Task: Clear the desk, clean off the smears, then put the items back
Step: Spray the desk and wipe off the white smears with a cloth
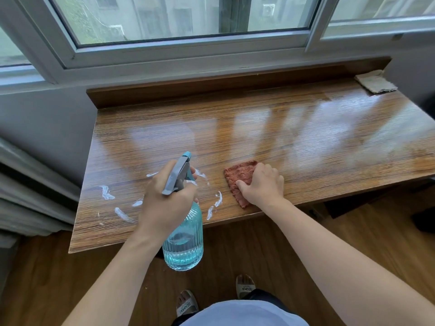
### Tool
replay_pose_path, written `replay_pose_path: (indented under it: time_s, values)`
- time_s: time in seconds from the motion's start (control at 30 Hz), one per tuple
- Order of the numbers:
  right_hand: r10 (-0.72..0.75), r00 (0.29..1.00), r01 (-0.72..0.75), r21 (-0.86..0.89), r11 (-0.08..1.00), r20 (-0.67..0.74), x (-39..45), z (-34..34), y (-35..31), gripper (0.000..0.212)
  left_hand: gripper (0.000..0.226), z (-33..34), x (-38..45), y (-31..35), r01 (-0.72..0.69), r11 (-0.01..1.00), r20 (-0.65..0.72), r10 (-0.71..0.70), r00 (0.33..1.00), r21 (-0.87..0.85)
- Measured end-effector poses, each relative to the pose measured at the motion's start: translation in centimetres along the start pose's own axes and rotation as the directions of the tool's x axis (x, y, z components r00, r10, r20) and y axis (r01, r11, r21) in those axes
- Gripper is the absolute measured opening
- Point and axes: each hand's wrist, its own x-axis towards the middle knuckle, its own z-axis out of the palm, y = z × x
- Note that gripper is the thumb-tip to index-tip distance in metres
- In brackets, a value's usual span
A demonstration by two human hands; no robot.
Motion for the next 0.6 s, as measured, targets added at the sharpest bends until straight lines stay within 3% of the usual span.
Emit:
replay_pose_path:
  time_s: [0.2,0.4,0.5,0.6]
  values:
    - [-0.091,0.996,0.087,0.145,0.986,0.024,0.0,0.0,-0.5,0.028,0.028,0.4,-0.1,0.7,0.021,0.999,0.024,-0.020,1.000,-0.035]
    - [-0.086,0.988,0.137,0.479,0.867,-0.128,1.5,-2.7,2.0,0.028,0.029,0.2,0.0,1.0,0.000,0.999,0.020,0.001,1.000,-0.047]
    - [-0.151,0.965,0.233,0.431,0.872,-0.215,2.3,-3.8,2.6,0.040,0.032,0.2,0.2,0.9,0.002,0.999,0.016,-0.001,1.000,-0.042]
    - [-0.383,0.921,0.387,0.270,0.882,-0.070,2.0,-3.0,2.4,0.035,0.028,0.3,0.2,0.7,0.004,0.999,0.015,-0.003,1.000,-0.034]
